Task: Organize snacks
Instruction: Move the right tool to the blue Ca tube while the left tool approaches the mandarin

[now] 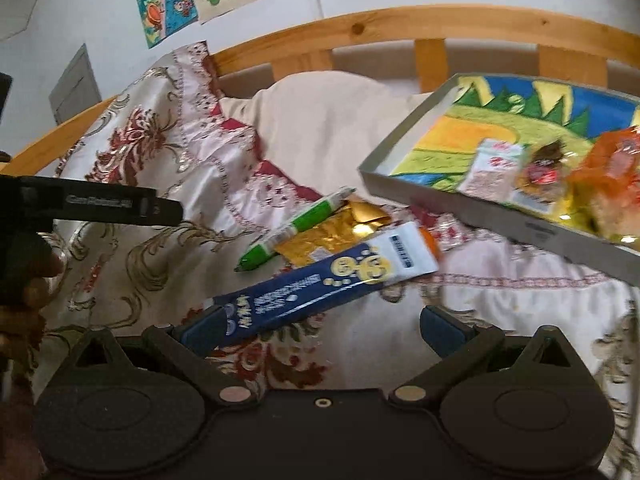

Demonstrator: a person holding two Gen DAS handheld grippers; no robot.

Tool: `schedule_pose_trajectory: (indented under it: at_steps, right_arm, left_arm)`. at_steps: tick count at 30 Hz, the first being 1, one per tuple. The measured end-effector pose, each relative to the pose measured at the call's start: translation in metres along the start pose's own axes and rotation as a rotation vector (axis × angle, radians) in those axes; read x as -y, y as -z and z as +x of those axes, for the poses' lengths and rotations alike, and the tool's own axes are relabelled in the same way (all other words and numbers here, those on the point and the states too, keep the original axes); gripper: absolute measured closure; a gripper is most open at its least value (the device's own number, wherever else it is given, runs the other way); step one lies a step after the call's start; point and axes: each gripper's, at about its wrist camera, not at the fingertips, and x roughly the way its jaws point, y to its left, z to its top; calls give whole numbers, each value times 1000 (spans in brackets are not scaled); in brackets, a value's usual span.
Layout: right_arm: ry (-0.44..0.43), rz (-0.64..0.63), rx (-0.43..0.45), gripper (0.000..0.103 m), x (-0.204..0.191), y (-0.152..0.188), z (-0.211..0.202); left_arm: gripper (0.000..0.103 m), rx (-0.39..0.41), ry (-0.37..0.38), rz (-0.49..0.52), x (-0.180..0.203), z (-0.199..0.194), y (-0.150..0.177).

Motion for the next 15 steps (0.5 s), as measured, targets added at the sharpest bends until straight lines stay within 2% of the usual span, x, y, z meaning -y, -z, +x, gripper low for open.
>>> schedule_pose_trajectory:
  at_steps: [5, 9, 15]
  right_arm:
    - [-60, 46, -40, 1, 0, -5, 17]
    - [-41, 105, -63, 1, 4, -8, 29]
    - [-24, 217, -37, 1, 13, -14, 37]
  left_arm:
    - [1, -4, -15, -6, 0, 9, -6]
    - [1, -4, -39, 5, 1, 14, -11]
    - [1, -9, -72, -8, -3, 22, -16]
